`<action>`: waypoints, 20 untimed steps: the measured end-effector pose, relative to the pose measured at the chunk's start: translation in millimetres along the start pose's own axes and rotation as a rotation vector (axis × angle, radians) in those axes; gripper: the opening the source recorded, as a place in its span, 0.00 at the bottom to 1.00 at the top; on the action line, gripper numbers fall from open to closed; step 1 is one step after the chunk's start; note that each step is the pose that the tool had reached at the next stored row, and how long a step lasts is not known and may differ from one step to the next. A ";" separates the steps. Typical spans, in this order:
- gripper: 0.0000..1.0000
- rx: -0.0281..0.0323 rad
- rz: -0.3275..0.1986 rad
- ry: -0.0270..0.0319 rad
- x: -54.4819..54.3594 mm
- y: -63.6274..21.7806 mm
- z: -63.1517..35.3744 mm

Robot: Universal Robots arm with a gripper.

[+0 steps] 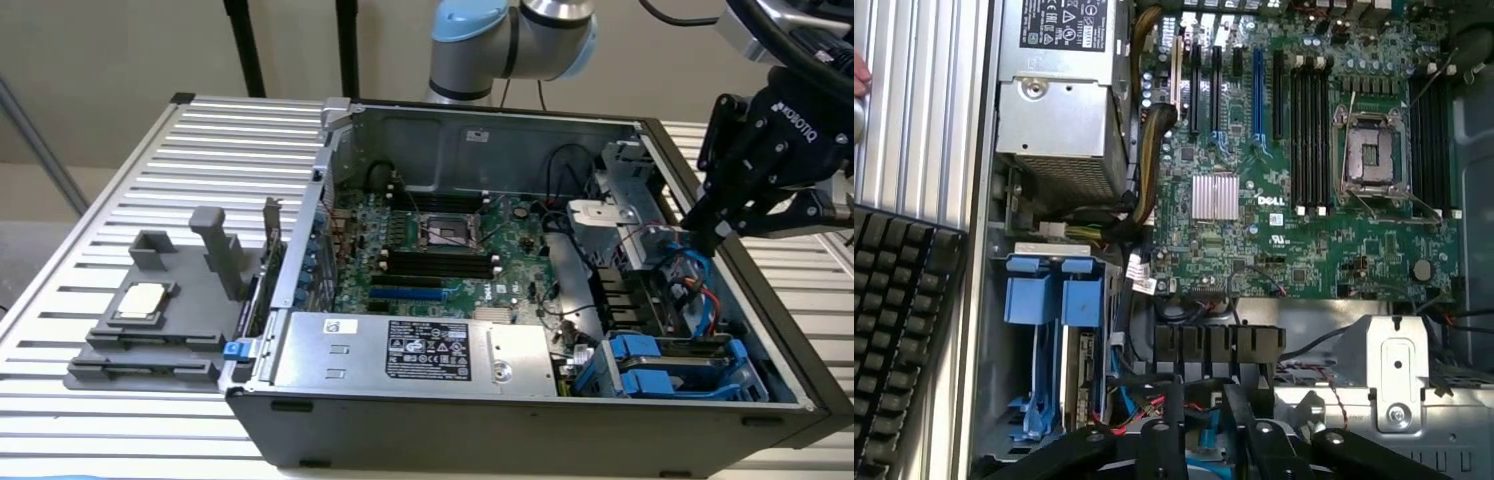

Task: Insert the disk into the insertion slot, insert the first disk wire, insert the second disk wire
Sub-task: 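Insert the second disk wire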

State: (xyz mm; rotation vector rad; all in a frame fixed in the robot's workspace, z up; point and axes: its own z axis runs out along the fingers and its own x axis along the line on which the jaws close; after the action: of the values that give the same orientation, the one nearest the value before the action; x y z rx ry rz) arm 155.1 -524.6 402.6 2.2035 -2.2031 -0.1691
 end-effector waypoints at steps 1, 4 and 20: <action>0.27 0.0000 0.000 0.0001 0.0 -0.3 0.0; 0.27 0.0000 0.000 0.0023 0.1 -0.7 -0.1; 0.35 -0.0011 0.002 0.0220 0.4 -0.5 -1.6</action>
State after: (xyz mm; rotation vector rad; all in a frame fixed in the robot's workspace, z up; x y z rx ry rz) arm 155.7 -525.1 404.0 2.1914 -2.1936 -0.1452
